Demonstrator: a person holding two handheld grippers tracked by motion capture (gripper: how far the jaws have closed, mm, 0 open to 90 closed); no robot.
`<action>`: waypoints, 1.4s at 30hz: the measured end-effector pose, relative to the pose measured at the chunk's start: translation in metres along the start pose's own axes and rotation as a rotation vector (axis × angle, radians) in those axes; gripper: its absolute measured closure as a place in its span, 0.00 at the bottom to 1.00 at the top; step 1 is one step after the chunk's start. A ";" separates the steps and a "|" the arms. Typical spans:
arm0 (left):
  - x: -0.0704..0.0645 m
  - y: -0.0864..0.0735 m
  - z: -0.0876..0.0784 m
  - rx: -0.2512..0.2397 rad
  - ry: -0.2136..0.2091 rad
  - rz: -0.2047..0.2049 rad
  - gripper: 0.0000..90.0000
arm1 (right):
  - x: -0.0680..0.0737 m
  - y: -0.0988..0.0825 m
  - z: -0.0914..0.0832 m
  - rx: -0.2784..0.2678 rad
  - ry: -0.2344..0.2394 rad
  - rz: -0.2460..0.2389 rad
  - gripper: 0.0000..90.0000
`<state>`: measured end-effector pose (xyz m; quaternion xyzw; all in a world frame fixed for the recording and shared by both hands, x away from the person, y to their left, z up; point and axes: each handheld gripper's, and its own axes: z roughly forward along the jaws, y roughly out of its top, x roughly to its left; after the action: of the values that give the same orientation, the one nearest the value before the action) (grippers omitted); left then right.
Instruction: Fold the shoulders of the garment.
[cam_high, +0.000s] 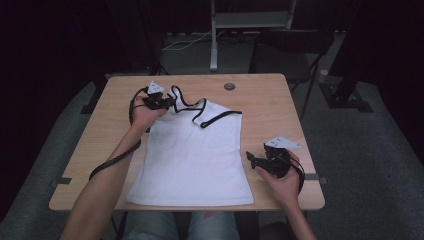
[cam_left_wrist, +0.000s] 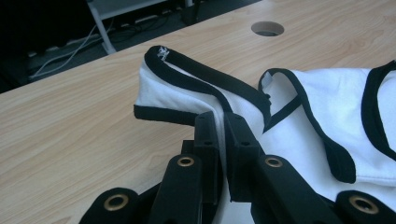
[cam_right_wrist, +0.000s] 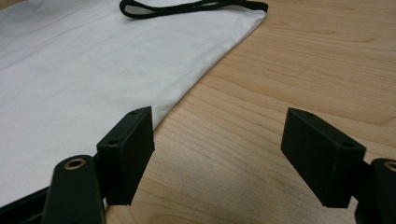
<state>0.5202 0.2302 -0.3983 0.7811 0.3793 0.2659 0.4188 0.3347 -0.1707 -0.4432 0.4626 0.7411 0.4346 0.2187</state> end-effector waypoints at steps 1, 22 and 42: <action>-0.001 -0.001 -0.001 -0.004 0.002 0.003 0.94 | 0.000 0.000 0.000 -0.001 0.000 -0.001 0.28; -0.028 -0.029 -0.005 0.045 -0.016 0.104 0.94 | 0.000 0.000 0.000 0.003 -0.001 0.001 0.28; -0.047 -0.048 -0.028 0.097 -0.191 0.192 0.76 | 0.000 0.000 0.001 0.006 -0.002 -0.001 0.27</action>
<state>0.4549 0.2223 -0.4296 0.8548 0.2734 0.2107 0.3875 0.3352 -0.1700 -0.4432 0.4635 0.7424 0.4318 0.2183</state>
